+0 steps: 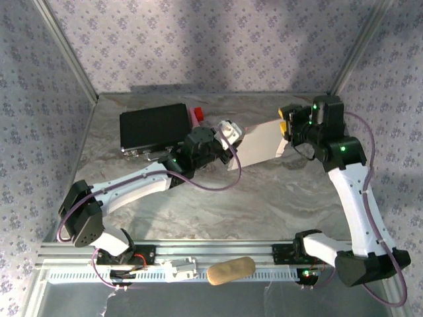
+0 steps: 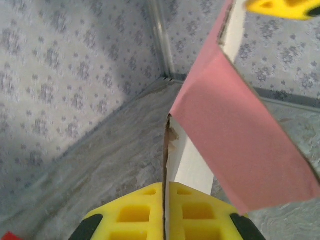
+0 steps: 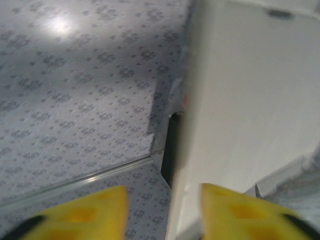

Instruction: Fold the paper box

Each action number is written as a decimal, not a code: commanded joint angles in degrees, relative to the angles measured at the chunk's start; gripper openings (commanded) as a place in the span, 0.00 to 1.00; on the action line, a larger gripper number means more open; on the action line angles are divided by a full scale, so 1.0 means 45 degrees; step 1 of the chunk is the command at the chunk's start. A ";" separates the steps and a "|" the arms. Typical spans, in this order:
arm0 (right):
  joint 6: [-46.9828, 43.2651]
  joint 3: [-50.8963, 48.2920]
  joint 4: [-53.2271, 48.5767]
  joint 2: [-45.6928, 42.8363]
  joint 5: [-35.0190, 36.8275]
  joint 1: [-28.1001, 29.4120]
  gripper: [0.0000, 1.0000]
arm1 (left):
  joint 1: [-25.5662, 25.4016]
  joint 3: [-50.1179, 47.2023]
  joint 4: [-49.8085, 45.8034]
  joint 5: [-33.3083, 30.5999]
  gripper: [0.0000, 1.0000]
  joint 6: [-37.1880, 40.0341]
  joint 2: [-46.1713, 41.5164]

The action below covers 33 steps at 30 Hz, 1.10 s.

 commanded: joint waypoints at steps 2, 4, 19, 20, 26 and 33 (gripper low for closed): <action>-0.4144 0.0752 0.0602 -0.0774 0.0058 0.0062 0.75 | 0.0928 0.1501 -0.2576 -0.0256 0.00 -0.3629 0.0004; -0.5879 0.0229 0.0885 -0.1441 0.0777 0.0604 0.79 | 0.1269 0.1887 -0.3558 -0.0269 0.00 -0.5024 0.0063; -1.5859 -0.4795 0.4228 0.0411 0.5319 0.8566 0.81 | 0.2526 0.4839 -0.8975 0.0169 0.00 -0.9420 0.0864; -1.6075 -0.4568 0.4160 0.0745 0.5156 0.8519 0.81 | 0.2519 0.4876 -0.9025 0.0183 0.00 -0.9329 0.0846; -1.6390 -0.2895 0.3104 0.2535 0.4362 0.7999 0.75 | 0.2516 0.4886 -0.8970 0.0251 0.00 -0.9171 0.0798; -1.6309 -0.2064 0.2632 0.3249 0.3539 0.7411 0.55 | 0.2519 0.4808 -0.8814 0.0342 0.00 -0.8897 0.0704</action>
